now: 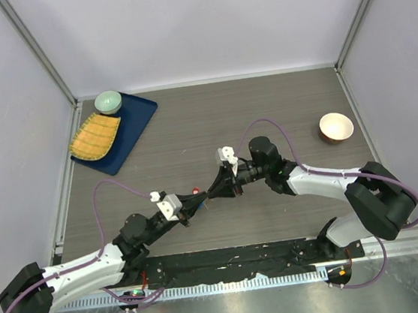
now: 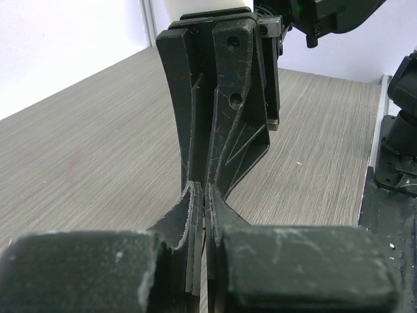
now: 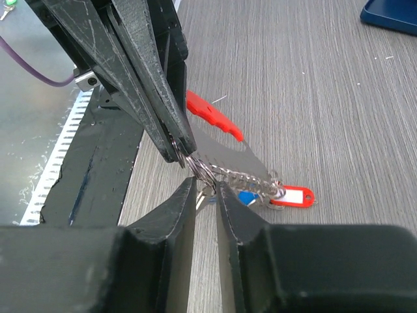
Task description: Put the keys on the keyring
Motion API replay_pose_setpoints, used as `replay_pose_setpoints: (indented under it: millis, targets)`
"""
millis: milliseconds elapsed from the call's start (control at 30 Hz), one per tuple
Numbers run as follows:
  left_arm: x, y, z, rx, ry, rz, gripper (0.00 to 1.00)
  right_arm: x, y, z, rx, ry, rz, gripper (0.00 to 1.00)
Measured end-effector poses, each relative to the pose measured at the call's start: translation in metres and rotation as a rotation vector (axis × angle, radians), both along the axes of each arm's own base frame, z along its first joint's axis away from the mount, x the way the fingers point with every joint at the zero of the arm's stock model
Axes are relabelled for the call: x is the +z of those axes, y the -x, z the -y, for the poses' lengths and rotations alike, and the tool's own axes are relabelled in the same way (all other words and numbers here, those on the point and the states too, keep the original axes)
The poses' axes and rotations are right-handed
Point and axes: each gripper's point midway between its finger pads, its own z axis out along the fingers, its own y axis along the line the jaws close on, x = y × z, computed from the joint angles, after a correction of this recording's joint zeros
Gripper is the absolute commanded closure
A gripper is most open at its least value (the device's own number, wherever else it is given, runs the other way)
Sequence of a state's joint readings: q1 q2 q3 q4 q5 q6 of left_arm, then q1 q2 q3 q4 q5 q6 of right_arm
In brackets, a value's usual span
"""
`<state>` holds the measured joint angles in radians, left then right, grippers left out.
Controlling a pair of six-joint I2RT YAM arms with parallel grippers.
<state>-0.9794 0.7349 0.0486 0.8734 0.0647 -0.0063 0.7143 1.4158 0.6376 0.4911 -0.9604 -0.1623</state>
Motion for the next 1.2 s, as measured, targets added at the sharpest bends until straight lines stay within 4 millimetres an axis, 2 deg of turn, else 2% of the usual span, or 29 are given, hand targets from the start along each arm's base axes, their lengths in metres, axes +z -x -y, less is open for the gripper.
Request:
replay_pose_setpoints:
  millis: [133, 233, 367, 467, 500, 600, 700, 833, 967, 1200]
  targets:
    - [0.000, 0.000, 0.000, -0.003, -0.005, 0.008, 1.00, -0.001, -0.001, 0.000, 0.001, 0.002, 0.000, 0.93]
    - [-0.001, 0.001, 0.000, -0.006, -0.009, 0.012, 1.00, -0.001, -0.002, 0.000, 0.000, 0.005, 0.003, 0.99]
    - [-0.001, 0.001, 0.000, -0.003, -0.014, 0.015, 1.00, -0.001, -0.003, 0.000, 0.003, 0.016, 0.005, 0.99]
    - [-0.002, 0.000, -0.002, 0.004, -0.021, 0.015, 0.90, -0.002, -0.005, 0.001, 0.002, 0.037, 0.008, 0.99]
    - [-0.003, 0.000, -0.004, 0.009, -0.026, 0.015, 0.78, -0.001, -0.005, 0.000, 0.002, 0.045, 0.013, 0.99]
    - [-0.001, -0.002, -0.011, 0.040, -0.032, 0.020, 0.62, -0.002, -0.009, 0.001, -0.014, 0.083, 0.031, 0.99]
    - [-0.002, -0.006, -0.021, 0.093, -0.035, 0.006, 0.56, -0.002, -0.017, 0.005, -0.046, 0.142, 0.053, 0.99]
    - [-0.005, -0.014, -0.034, 0.169, -0.040, -0.012, 0.53, -0.001, -0.029, 0.010, -0.083, 0.220, 0.092, 0.99]
    - [-0.015, -0.020, -0.037, 0.206, -0.073, -0.036, 0.53, -0.001, -0.034, 0.017, -0.091, 0.288, 0.123, 0.99]
    - [-0.053, -0.026, -0.029, 0.210, -0.203, -0.099, 0.53, -0.001, -0.030, 0.019, -0.070, 0.365, 0.187, 0.99]
